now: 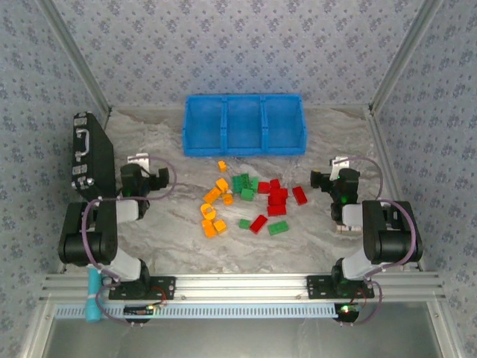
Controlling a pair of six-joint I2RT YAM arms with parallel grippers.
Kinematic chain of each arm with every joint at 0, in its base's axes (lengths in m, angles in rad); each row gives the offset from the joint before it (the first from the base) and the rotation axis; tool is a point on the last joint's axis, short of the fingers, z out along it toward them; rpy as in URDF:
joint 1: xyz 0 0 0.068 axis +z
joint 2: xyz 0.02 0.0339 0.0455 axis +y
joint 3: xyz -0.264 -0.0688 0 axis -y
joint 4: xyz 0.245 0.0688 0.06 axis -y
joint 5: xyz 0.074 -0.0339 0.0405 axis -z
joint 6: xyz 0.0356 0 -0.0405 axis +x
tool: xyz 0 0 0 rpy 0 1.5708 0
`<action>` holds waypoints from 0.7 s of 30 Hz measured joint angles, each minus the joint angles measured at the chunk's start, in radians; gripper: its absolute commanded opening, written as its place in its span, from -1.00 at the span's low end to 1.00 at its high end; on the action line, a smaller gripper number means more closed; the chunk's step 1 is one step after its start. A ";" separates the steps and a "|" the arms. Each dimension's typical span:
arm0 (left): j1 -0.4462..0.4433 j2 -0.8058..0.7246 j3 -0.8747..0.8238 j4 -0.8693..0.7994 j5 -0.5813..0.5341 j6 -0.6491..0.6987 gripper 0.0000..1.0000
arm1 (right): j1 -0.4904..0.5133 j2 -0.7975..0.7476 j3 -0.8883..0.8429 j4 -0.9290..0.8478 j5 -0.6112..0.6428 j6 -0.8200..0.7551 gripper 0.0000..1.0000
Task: Sort the legos into containers by color
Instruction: Pick up the lego from the middle-right of the table.
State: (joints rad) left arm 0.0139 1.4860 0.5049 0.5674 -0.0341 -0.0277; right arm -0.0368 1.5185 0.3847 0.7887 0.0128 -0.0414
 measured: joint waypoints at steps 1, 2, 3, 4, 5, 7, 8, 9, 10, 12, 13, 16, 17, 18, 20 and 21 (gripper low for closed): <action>-0.008 -0.026 0.032 -0.059 -0.014 0.000 1.00 | 0.003 -0.008 0.003 -0.017 0.009 0.001 0.97; -0.021 -0.063 0.083 -0.140 -0.032 0.000 1.00 | 0.007 -0.034 0.019 -0.085 0.023 0.004 0.95; -0.035 -0.096 0.137 -0.214 -0.043 0.000 1.00 | 0.007 -0.069 0.041 -0.159 0.028 0.007 0.95; -0.046 -0.127 0.202 -0.292 -0.052 0.000 1.00 | 0.006 -0.113 0.073 -0.234 0.025 0.007 0.96; -0.055 -0.149 0.256 -0.349 -0.055 -0.001 1.00 | 0.006 -0.153 0.107 -0.296 0.020 0.008 0.97; -0.068 -0.194 0.391 -0.479 -0.051 -0.006 1.00 | 0.007 -0.239 0.220 -0.459 -0.005 0.016 0.99; -0.069 -0.209 0.435 -0.525 -0.042 -0.008 1.00 | 0.007 -0.266 0.279 -0.532 -0.016 0.026 0.99; -0.074 -0.227 0.486 -0.587 -0.026 -0.007 0.99 | 0.011 -0.288 0.344 -0.609 -0.026 0.041 0.99; -0.076 -0.242 0.528 -0.646 -0.005 -0.003 0.99 | 0.017 -0.306 0.404 -0.681 -0.037 0.057 0.99; -0.088 -0.262 0.594 -0.756 0.038 0.013 1.00 | 0.040 -0.336 0.488 -0.803 -0.053 0.087 0.99; -0.099 -0.267 0.620 -0.809 0.060 0.024 1.00 | 0.058 -0.351 0.517 -0.864 -0.058 0.103 0.98; -0.143 -0.282 0.649 -0.916 0.098 0.045 1.00 | 0.129 -0.377 0.558 -1.033 -0.066 0.159 0.94; -0.160 -0.288 0.649 -0.946 0.110 0.048 1.00 | 0.151 -0.378 0.560 -1.077 -0.066 0.178 0.93; -0.179 -0.296 0.649 -0.974 0.125 0.053 1.00 | 0.182 -0.378 0.560 -1.126 -0.063 0.202 0.92; -0.209 -0.313 0.649 -1.007 0.153 0.065 1.00 | 0.240 -0.373 0.553 -1.204 -0.054 0.248 0.89; -0.221 -0.323 0.648 -1.020 0.172 0.072 1.00 | 0.267 -0.370 0.544 -1.230 -0.054 0.270 0.87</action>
State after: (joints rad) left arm -0.2073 1.1629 1.1530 -0.4526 0.1375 0.0444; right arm 0.2298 1.1484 0.9287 -0.4416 -0.0414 0.2287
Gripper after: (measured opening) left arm 0.999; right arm 0.947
